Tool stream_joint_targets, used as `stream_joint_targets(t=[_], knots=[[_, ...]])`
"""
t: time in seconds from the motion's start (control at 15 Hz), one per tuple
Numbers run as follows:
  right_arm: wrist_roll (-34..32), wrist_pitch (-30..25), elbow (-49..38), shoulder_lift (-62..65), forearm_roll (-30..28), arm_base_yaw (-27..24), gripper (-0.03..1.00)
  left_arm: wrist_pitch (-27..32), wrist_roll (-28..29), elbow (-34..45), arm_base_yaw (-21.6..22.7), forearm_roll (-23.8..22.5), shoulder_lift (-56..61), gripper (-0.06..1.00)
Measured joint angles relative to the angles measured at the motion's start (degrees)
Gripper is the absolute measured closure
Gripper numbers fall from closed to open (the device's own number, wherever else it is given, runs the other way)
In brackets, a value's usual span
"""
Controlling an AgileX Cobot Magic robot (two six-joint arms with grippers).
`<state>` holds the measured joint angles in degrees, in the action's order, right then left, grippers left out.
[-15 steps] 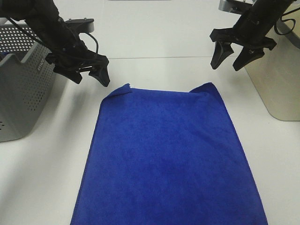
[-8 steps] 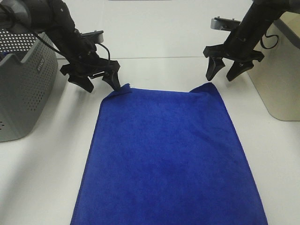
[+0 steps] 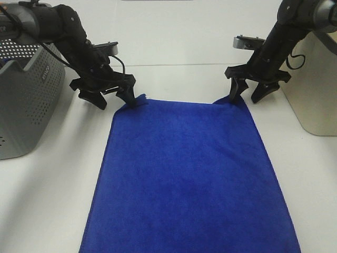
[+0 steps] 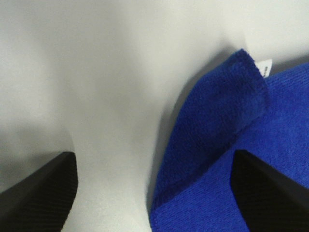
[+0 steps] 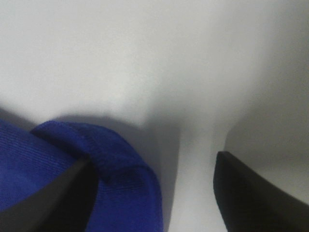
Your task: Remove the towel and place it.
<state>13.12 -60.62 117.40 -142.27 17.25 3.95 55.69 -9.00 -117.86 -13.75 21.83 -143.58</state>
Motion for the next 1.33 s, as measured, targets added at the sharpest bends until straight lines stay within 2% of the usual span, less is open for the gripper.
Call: stream_joint_targets(t=[0.47,0.6,0.8,0.93,1.13,1.33], knots=[[0.17,0.11,0.00,-0.92,0.86,0.00,0.30,-0.57,-1.72,-0.46,0.06,2.86,-0.63,0.13],[0.74,0.29,0.00,-1.03,3.90,0.00,0.30,-1.15,-2.86,-0.52,-0.52,4.47,-0.80,0.13],[1.15,0.86,0.00,-1.09,3.78,0.80,0.30,-4.24,-3.27,-0.80,-2.75,5.33,-1.49,0.13],[1.43,1.55,0.00,-1.09,1.60,1.72,0.34,-6.88,-3.44,-1.03,-4.30,4.93,-1.89,0.16],[1.20,2.12,0.00,-1.15,0.46,1.83,0.53,-8.14,-3.09,-1.49,-4.87,2.58,-2.18,0.26],[0.34,3.21,0.00,-1.43,0.17,1.83,0.83,-8.65,-3.04,-2.06,-5.04,1.55,-2.69,0.44]])
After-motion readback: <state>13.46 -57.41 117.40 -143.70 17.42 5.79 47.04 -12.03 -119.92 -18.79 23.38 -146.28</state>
